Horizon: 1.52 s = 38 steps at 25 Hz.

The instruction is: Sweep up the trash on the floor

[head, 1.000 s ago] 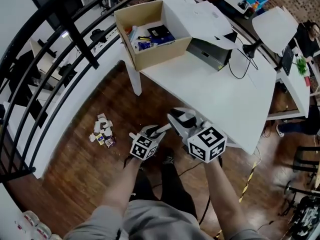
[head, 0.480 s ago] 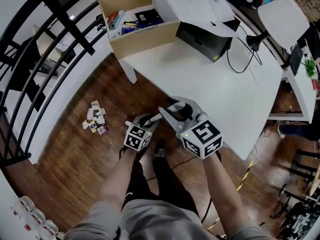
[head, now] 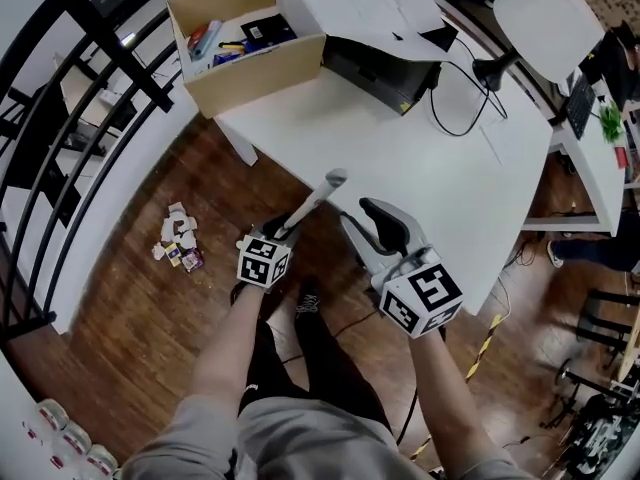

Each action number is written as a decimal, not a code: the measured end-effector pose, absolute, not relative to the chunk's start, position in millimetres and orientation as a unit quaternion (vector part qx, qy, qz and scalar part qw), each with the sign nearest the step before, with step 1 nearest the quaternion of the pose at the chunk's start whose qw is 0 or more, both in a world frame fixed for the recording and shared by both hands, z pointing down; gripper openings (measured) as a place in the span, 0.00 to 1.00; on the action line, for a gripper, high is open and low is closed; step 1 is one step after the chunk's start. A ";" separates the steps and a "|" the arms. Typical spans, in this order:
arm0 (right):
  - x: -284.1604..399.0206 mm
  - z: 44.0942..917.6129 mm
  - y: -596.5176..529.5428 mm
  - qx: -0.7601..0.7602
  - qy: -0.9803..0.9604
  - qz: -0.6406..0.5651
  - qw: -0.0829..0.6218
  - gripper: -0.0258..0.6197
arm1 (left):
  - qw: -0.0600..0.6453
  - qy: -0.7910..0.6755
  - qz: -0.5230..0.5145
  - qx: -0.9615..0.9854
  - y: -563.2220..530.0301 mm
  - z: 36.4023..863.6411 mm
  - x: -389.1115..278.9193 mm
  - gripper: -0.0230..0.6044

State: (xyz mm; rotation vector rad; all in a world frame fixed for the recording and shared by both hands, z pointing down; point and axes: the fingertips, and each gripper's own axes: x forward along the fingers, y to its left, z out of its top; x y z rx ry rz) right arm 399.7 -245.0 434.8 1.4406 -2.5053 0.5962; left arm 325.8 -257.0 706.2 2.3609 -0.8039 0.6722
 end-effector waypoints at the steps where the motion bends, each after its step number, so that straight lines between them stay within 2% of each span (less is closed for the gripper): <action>1: 402.4 434.4 -242.3 0.487 -0.844 0.202 0.095 0.25 | 0.278 -0.306 0.248 0.876 -259.7 706.7 326.6 0.26; 8: 424.0 443.9 -227.7 0.496 -0.835 0.214 0.106 0.19 | 0.295 -0.323 0.237 0.867 -264.0 708.5 330.4 0.28; 18: 430.8 459.7 -223.5 0.483 -0.836 0.231 0.120 0.19 | 0.316 -0.315 0.231 0.865 -248.6 700.4 331.7 0.30; 27: 412.1 451.5 -224.7 0.456 -0.851 0.233 0.115 0.19 | 0.308 -0.331 0.218 0.865 -251.4 668.8 321.1 0.31; 32: 400.0 434.4 -225.0 0.446 -0.860 0.228 0.100 0.15 | 0.295 -0.346 0.200 0.868 -248.1 635.2 298.2 0.31; 35: 370.0 423.3 -223.0 0.422 -0.874 0.223 0.094 0.12 | 0.278 -0.365 0.178 0.871 -245.6 603.4 269.9 0.30; 38: 322.4 413.0 -224.1 0.382 -0.894 0.216 0.093 0.08 | 0.247 -0.400 0.154 0.869 -245.7 562.3 223.0 0.24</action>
